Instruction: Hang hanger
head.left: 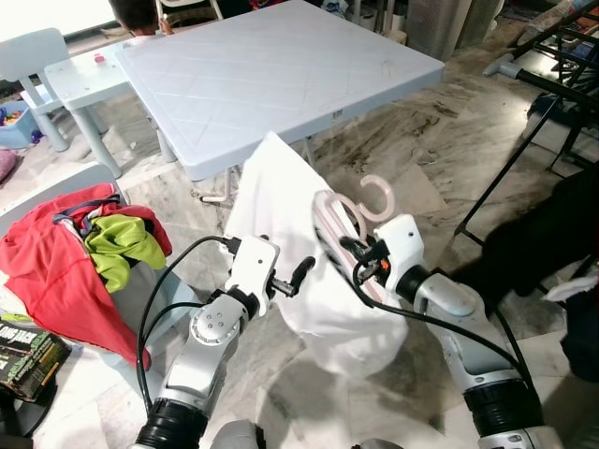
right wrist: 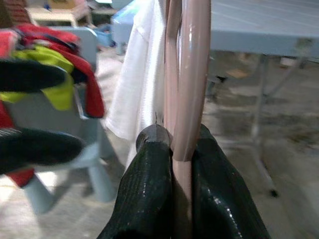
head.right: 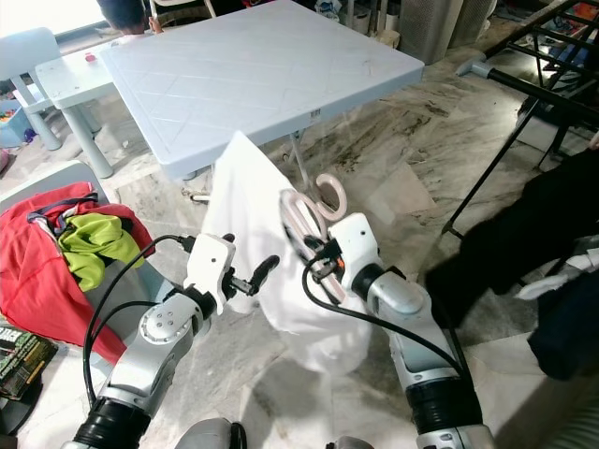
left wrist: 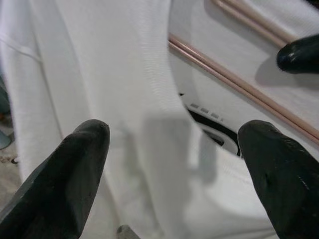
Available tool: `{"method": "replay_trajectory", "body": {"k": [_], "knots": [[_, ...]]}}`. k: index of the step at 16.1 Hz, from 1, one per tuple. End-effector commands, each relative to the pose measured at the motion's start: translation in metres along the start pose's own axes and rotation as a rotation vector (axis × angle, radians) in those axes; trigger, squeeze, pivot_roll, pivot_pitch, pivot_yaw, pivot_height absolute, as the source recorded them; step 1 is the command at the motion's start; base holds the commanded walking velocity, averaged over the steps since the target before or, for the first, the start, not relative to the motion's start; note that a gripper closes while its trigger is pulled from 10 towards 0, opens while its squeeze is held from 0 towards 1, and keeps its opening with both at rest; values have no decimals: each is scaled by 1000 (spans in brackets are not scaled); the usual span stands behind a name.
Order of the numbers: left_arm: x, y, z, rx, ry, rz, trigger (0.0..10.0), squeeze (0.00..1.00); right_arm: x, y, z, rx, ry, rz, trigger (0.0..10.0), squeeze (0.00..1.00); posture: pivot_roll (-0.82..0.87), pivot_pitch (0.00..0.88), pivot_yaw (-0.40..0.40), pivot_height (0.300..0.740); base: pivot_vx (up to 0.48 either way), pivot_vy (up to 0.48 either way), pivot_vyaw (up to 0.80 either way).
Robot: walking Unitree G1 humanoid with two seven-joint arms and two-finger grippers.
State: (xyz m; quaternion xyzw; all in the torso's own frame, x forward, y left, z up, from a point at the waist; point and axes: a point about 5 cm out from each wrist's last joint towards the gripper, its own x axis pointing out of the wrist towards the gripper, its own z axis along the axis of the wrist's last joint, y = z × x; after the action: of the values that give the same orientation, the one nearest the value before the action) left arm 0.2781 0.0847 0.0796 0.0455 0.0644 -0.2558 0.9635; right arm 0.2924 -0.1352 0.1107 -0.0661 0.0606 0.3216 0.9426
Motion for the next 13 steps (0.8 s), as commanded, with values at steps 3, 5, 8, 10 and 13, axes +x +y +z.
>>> {"method": "replay_trajectory", "body": {"k": [3,5,8,10,13], "knots": [[3,5,0,23,3,24,10000,0,-4,7,32,-25,-98,126,10000,0,-88,0,36,740,0,0,0],[3,8,-2,37,8,48,10000,0,-12,12,36,-39,-71,214,10000,0,-88,0,36,740,0,0,0],[2,16,-5,47,19,94,10000,0,-32,26,37,-4,-37,367,10000,0,-91,0,37,740,0,0,0],[3,18,-6,47,22,104,10000,0,-43,26,35,-4,0,407,10000,0,-99,0,39,740,0,0,0],[4,18,-4,22,4,78,10000,0,-51,11,24,-98,111,346,10000,0,-105,0,43,740,0,0,0]]}}
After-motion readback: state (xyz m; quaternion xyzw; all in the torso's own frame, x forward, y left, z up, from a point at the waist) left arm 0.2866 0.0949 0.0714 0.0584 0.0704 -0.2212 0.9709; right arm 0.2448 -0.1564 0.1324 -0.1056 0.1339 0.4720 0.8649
